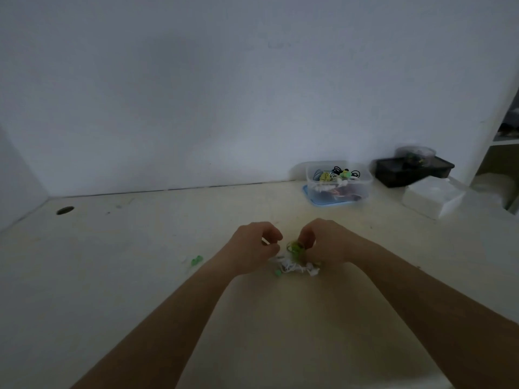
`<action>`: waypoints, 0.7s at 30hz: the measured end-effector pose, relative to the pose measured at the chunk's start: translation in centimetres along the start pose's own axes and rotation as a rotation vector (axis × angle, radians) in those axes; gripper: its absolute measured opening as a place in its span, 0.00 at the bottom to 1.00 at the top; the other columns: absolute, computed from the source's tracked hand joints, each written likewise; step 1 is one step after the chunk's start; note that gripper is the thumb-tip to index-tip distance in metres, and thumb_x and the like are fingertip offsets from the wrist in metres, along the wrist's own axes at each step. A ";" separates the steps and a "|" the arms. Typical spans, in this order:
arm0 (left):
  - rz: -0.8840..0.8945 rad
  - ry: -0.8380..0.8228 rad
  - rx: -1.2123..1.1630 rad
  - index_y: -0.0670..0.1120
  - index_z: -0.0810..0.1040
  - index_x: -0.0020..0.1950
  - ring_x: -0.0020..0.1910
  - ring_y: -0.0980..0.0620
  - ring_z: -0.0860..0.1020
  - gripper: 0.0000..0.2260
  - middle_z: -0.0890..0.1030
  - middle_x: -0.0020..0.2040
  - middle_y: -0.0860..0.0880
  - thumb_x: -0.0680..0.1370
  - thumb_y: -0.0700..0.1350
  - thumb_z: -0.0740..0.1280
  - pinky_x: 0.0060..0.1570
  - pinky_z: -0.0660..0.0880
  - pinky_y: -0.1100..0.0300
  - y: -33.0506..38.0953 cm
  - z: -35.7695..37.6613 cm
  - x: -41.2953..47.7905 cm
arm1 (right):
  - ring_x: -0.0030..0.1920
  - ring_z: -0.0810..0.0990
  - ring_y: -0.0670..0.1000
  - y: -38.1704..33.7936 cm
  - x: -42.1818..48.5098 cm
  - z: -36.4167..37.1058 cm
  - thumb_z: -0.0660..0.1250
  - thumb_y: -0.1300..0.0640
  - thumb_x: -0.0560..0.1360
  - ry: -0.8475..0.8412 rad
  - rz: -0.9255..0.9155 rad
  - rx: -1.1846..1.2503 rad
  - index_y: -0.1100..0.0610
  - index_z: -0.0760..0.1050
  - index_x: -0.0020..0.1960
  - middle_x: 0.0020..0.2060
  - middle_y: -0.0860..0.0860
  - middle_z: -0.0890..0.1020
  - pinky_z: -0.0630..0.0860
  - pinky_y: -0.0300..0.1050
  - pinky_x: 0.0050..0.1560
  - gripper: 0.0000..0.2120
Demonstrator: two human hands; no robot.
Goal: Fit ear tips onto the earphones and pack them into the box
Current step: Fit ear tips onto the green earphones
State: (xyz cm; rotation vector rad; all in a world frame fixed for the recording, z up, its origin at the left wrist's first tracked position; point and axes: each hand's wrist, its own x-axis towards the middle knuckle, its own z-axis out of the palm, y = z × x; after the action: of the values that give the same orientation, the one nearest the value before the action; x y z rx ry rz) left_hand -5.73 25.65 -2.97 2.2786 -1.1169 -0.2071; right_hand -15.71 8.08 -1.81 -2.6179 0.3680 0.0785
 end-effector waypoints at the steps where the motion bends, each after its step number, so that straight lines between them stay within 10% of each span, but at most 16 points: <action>1: -0.006 0.030 -0.021 0.51 0.81 0.57 0.45 0.59 0.79 0.09 0.82 0.52 0.54 0.78 0.43 0.68 0.45 0.73 0.69 0.0 0.0 -0.4 | 0.45 0.79 0.46 0.0 -0.2 -0.1 0.72 0.55 0.73 0.023 0.006 0.006 0.54 0.82 0.53 0.45 0.47 0.81 0.73 0.35 0.43 0.09; 8: -0.072 0.176 -0.105 0.51 0.81 0.57 0.46 0.59 0.79 0.09 0.81 0.51 0.56 0.78 0.43 0.68 0.43 0.69 0.74 -0.4 -1.5 -2.5 | 0.43 0.83 0.50 -0.9 -1.0 -1.7 0.73 0.58 0.74 0.250 0.041 0.347 0.57 0.80 0.50 0.43 0.52 0.84 0.80 0.47 0.49 0.06; 21: -0.144 0.127 -0.265 0.50 0.75 0.64 0.50 0.54 0.80 0.17 0.81 0.55 0.51 0.76 0.43 0.70 0.54 0.79 0.56 -0.1 -0.6 -3.2 | 0.41 0.81 0.53 -4.0 -0.6 -2.1 0.64 0.62 0.78 0.117 0.102 0.773 0.59 0.76 0.53 0.43 0.56 0.85 0.79 0.48 0.45 0.05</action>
State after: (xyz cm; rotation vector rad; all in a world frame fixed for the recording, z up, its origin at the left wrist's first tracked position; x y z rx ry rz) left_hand -7.52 28.40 -2.92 2.1037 -0.8096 -0.2479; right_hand -15.25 10.62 2.01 -1.8428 0.4611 -0.1554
